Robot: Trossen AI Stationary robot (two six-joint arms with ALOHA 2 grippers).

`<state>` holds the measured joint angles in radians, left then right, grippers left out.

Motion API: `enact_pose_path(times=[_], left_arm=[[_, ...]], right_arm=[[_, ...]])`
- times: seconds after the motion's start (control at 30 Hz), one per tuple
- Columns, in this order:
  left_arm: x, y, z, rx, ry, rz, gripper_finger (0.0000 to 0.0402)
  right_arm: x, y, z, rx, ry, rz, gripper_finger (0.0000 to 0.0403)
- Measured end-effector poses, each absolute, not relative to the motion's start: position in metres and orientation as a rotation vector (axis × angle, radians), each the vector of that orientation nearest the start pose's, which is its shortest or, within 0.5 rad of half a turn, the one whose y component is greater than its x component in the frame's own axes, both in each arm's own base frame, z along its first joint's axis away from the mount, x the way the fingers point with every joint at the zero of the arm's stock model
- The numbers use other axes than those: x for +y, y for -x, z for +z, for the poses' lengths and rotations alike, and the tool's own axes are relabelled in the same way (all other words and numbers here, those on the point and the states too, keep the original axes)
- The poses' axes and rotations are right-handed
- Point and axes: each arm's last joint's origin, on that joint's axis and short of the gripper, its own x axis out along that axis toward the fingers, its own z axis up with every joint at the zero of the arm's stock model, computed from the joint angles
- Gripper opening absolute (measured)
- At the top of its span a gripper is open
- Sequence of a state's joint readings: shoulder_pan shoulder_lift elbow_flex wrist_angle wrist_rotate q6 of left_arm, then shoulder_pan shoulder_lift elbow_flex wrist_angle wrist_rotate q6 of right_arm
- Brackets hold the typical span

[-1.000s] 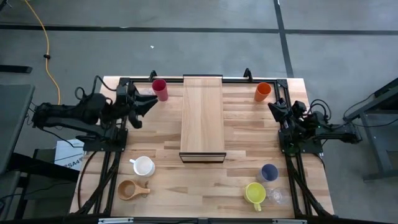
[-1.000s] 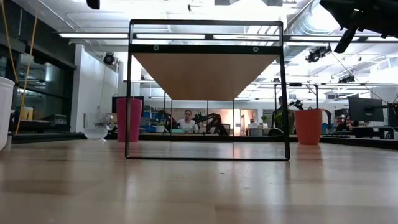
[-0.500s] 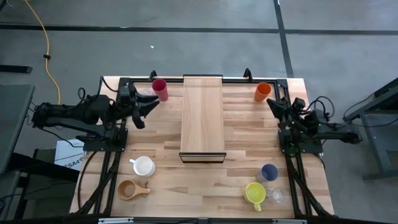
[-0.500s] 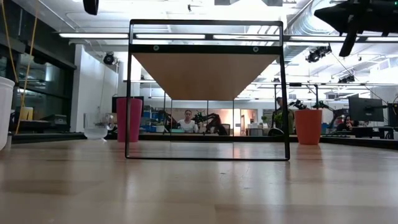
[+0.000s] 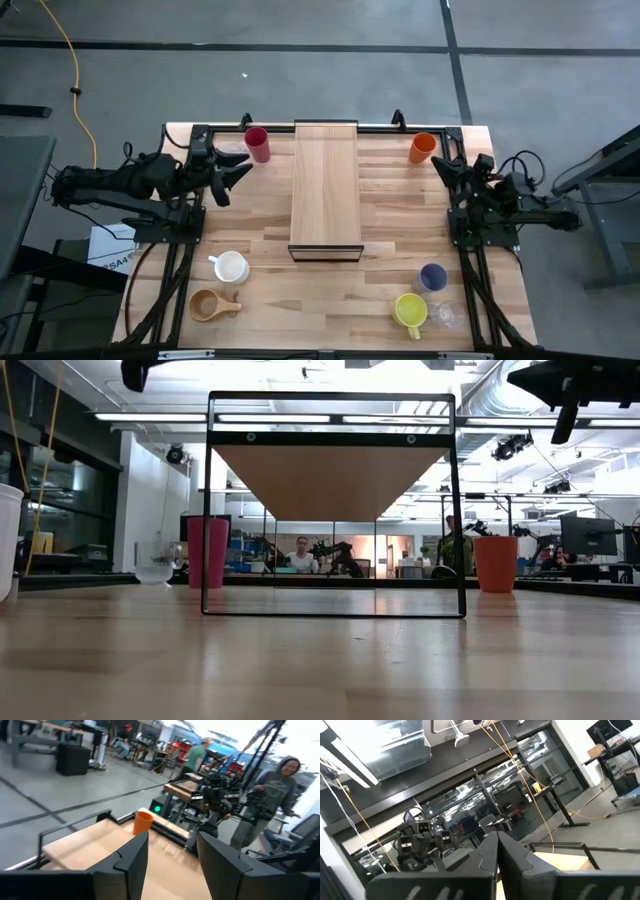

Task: Stack small to large cups/mugs on shelf
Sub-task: Put the pink cup on the shelf

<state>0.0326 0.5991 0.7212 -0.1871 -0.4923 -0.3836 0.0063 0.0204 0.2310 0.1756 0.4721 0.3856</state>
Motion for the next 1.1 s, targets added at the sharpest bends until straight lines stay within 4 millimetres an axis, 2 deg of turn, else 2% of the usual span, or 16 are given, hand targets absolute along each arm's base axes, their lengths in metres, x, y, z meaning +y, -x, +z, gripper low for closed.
enact_pose_path(times=[0.2,0.3,0.47,0.63,0.83,0.97,1.1], left_arm=[[0.020,-0.134,0.328,-0.005,0.421,0.617,0.0159],[0.023,-0.140,0.324,-0.022,0.479,0.716,0.0159],[0.045,-0.155,0.323,0.020,0.642,0.890,0.0159],[0.091,-0.168,0.323,0.278,0.754,1.081,0.0159],[0.163,-0.173,0.308,0.580,0.935,1.245,0.0159],[0.202,-0.171,0.302,0.674,0.969,1.308,0.0159],[0.230,-0.167,0.294,0.720,1.023,1.321,0.0159]], right_arm=[[-0.013,-0.073,0.253,-0.448,-0.473,-0.388,0.0001],[-0.013,-0.078,0.251,-0.419,-0.509,-0.391,0.0008],[-0.013,-0.089,0.244,-0.342,-0.538,-0.413,0.0047],[-0.013,-0.097,0.240,-0.288,-0.529,-0.426,0.0081],[-0.013,-0.101,0.238,-0.266,-0.527,-0.431,0.0093],[-0.012,-0.101,0.238,-0.267,-0.545,-0.413,0.0093],[-0.012,-0.101,0.238,-0.263,-0.544,-0.396,0.0093]])
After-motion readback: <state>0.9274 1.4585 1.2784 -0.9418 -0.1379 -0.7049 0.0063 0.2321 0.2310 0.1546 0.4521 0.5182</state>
